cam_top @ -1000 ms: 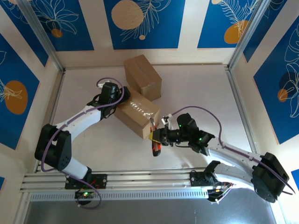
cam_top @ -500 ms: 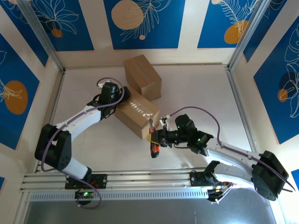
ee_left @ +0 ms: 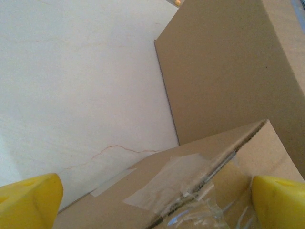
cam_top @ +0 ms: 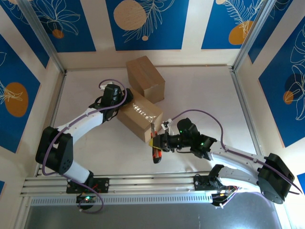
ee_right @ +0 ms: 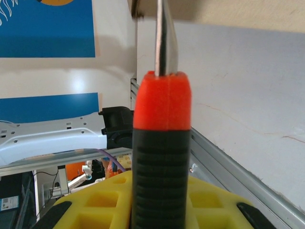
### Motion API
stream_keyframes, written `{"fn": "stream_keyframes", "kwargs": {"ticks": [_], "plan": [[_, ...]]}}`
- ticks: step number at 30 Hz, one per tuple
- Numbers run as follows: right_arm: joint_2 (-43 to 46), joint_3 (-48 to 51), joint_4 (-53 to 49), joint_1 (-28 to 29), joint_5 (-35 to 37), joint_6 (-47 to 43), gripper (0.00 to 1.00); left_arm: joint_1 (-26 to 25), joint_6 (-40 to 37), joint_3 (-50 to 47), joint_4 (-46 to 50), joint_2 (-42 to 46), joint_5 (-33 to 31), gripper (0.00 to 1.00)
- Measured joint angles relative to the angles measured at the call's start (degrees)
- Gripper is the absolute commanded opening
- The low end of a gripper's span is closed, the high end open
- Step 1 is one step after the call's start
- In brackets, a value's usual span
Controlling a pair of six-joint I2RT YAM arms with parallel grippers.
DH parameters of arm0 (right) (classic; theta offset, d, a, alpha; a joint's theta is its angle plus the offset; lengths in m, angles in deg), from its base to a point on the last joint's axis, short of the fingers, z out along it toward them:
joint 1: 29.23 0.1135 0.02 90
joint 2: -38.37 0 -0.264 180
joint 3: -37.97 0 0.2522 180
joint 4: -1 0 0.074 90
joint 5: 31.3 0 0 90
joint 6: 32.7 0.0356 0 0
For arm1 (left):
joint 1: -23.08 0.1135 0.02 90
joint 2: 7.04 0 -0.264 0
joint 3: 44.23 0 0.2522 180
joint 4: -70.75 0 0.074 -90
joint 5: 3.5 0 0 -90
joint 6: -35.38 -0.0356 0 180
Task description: Unpack the express box
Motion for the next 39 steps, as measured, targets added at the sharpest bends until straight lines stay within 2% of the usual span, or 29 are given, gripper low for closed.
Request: {"fn": "stream_keyframes", "kwargs": {"ticks": [7,11,14,17,20,23,27,32,39], "plan": [[0.1,-0.9,-2.0,1.1,0.2,0.0,0.0,-0.1,0.0,-0.1,-0.4,-0.1,0.0,1.0],[3.4,-2.7,-10.5,-1.4,0.6,-2.2,0.0,-0.5,1.0,-0.1,-0.5,-0.1,0.3,1.0],[9.3,-6.5,-21.7,-9.7,-0.6,-7.1,0.0,-0.9,2.1,0.5,-0.6,0.0,0.7,1.0],[13.2,-11.8,-29.6,-24.2,-3.4,-13.8,0.0,-0.9,1.9,1.1,0.4,0.0,1.2,1.0],[11.9,-14.4,-31.5,-37.1,-8.3,-19.5,0.0,-0.9,0.9,2.8,3.1,0.1,2.4,1.0],[4.3,-15.5,-32.3,-44.5,-11.1,-25.7,0.0,-0.9,-1.4,4.9,7.0,0.4,3.6,1.0],[-11.1,-17.1,-31.1,-47.7,-10.2,-32.5,0.0,-0.9,-4.5,7.2,12.3,1.2,4.3,1.0],[-25.2,-22.8,-30.6,-46.1,-5.0,-37.7,0.0,-0.7,-7.9,9.1,18.0,3.3,4.3,1.0],[-42.0,-33.3,-29.3,-39.5,2.4,-40.0,0.0,0.3,-11.1,10.3,21.9,8.1,4.4,1.0]]}}
